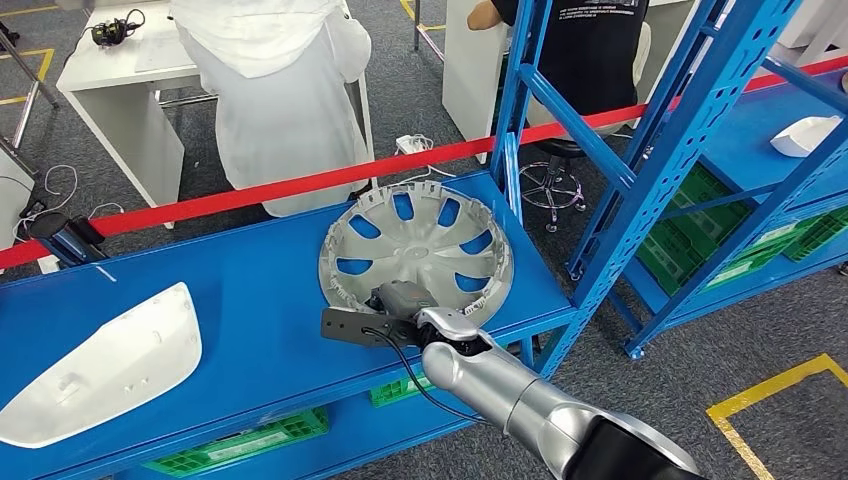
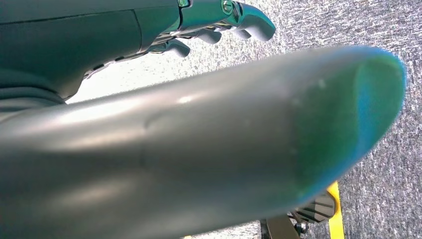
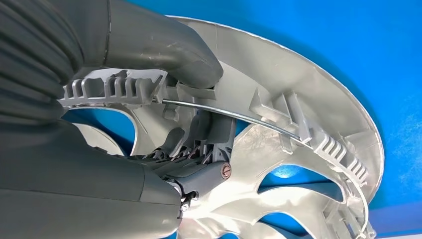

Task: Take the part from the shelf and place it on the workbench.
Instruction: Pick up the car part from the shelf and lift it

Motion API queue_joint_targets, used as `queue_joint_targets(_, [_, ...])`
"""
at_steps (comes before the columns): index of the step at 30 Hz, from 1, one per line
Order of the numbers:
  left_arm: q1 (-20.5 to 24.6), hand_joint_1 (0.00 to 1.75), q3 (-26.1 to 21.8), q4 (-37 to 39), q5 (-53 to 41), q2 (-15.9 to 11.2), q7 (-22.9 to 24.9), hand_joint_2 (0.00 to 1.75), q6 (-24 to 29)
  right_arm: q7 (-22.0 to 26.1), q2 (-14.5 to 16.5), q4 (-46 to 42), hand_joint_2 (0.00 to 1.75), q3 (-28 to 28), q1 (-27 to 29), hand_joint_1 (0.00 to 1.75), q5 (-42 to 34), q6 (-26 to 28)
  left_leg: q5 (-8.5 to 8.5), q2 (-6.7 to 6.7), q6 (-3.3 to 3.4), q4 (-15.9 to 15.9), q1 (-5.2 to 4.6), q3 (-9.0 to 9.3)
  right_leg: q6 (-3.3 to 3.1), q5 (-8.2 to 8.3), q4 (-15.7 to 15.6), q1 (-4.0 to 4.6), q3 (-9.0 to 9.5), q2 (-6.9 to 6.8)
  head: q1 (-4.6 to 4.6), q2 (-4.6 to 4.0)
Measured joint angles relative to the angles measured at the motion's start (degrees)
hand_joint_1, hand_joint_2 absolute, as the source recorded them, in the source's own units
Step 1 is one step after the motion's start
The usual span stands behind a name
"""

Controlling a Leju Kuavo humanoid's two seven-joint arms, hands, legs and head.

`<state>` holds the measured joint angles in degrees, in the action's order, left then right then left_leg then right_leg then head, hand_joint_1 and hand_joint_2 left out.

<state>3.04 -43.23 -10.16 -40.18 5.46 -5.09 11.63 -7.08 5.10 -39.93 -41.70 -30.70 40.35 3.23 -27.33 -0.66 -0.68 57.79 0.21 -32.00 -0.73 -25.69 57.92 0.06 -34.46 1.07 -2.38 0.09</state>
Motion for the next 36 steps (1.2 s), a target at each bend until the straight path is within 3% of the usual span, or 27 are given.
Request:
queue_joint_targets(7, [0.0,0.0,-0.1,0.0,-0.1,0.0,-0.4,0.0,-0.1,2.3,-1.0,-5.4,1.75,1.9,1.0,1.75,-3.1,1.8,0.01,0.01,0.0,0.0,0.0,-0.13,0.02,0.05,0.0,-0.01,-0.09,0.0,0.0,0.0])
queue_joint_targets(18, [0.0,0.0,-1.0,0.0,0.6,0.2,-2.1,0.0,0.0,12.2,-2.7,-23.2,1.75,3.3,0.4,1.75,-8.4,4.9,0.04,-0.03,-0.04,0.0,0.0,-0.56,0.01,0.11,0.1,-0.01,-0.54,0.01,0.01,0.0])
queue_joint_targets(32, [0.0,0.0,-2.4,-0.1,1.1,0.6,-3.3,0.0,0.9,13.9,-2.7,-34.9,1.75,0.7,0.9,1.75,-4.1,11.5,0.02,-0.02,-0.04,0.0,0.0,-0.71,-0.01,0.02,0.1,-0.02,-0.71,0.01,0.01,0.0])
queue_joint_targets(36, [0.0,0.0,-2.4,-0.1,0.7,0.6,-3.8,1.75,0.9,14.4,-2.9,-37.5,1.75,-0.1,2.2,1.75,-2.6,13.0,0.01,-0.01,-0.05,0.0,0.0,-0.75,-0.01,0.02,0.1,-0.01,-0.77,0.01,0.01,0.0])
